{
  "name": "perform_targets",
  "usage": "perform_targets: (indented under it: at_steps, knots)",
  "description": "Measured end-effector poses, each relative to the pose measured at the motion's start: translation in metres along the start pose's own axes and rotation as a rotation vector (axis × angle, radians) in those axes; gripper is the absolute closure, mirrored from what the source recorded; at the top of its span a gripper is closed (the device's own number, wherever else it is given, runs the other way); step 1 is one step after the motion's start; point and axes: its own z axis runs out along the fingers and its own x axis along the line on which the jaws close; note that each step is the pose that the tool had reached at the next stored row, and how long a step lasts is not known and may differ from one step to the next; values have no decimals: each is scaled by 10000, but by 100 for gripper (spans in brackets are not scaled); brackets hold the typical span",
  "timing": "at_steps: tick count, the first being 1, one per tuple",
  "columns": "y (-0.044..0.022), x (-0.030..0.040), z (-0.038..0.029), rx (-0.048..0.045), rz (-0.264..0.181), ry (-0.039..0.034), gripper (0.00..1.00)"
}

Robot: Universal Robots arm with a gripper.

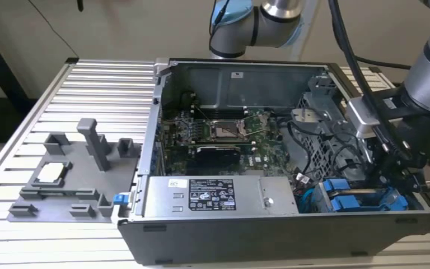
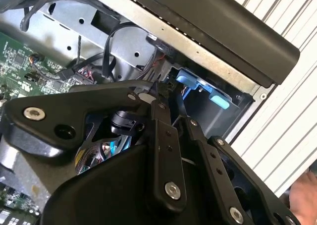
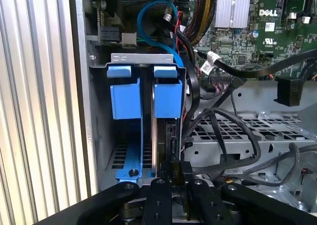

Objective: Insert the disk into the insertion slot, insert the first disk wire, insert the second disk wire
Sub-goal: 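Insert the first disk wire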

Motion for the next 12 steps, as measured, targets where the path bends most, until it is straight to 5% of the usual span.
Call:
perform_targets:
  at_steps: [6, 12]
  knots:
    - [0, 0, -2, 0, -2, 7, 73]
    - [-41, -18, -224, 0, -1, 3, 73]
